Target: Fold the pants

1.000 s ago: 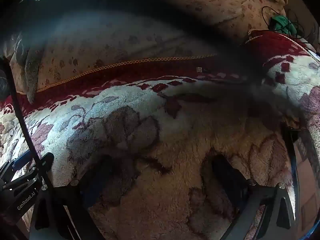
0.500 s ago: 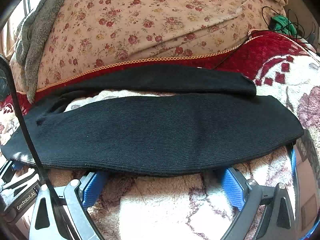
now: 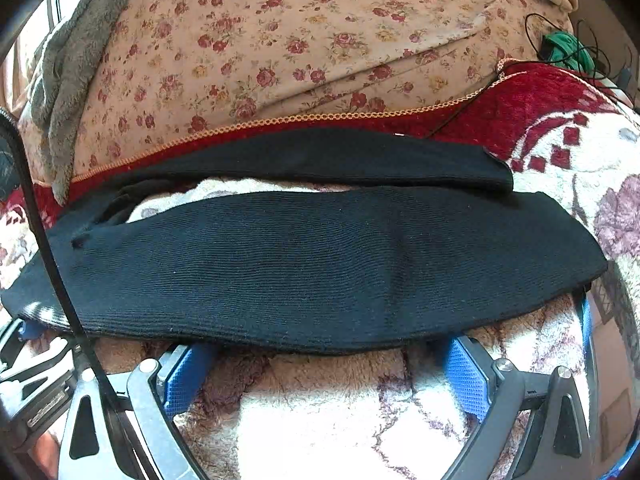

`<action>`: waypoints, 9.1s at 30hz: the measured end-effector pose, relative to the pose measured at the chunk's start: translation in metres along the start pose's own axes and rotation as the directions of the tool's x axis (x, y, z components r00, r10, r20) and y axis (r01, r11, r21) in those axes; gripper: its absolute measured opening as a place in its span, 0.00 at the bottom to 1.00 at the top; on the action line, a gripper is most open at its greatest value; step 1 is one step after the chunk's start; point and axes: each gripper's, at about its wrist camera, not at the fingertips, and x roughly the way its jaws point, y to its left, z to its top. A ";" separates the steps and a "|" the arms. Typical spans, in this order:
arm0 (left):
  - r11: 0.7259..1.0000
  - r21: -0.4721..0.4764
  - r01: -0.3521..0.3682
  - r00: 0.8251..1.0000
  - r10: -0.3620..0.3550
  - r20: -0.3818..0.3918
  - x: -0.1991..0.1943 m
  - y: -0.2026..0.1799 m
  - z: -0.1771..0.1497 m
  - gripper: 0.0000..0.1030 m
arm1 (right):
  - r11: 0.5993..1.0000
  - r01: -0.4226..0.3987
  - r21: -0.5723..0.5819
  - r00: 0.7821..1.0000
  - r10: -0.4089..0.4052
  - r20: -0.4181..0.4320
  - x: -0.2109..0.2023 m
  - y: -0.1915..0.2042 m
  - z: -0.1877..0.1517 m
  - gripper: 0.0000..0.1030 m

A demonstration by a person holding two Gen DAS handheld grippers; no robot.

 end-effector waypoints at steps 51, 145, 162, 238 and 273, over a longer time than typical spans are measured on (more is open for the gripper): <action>0.989 -0.144 -0.030 0.994 0.044 0.096 -0.077 0.046 -0.003 0.69 | 0.986 -0.165 -0.028 0.981 0.167 0.102 -0.091 -0.013 -0.019 0.82; 0.841 -0.540 -0.036 0.999 0.010 -0.051 -0.083 0.257 -0.060 0.10 | 0.809 -0.516 0.281 0.849 0.527 0.042 -0.057 -0.040 -0.044 0.12; 0.775 -0.582 -0.245 0.969 0.213 -0.123 -0.124 0.301 -0.100 0.43 | 0.913 -0.264 0.312 0.956 0.291 -0.044 -0.098 -0.081 -0.045 0.26; 0.762 -0.643 0.077 0.951 -0.250 -0.182 0.089 0.182 0.102 0.43 | 0.662 -0.474 0.580 0.835 0.547 0.059 0.077 -0.059 0.082 0.46; 0.827 -0.521 0.212 0.976 -0.200 0.081 -0.087 0.164 0.016 0.05 | 0.725 -0.627 0.283 0.778 0.599 0.190 -0.073 -0.063 0.027 0.11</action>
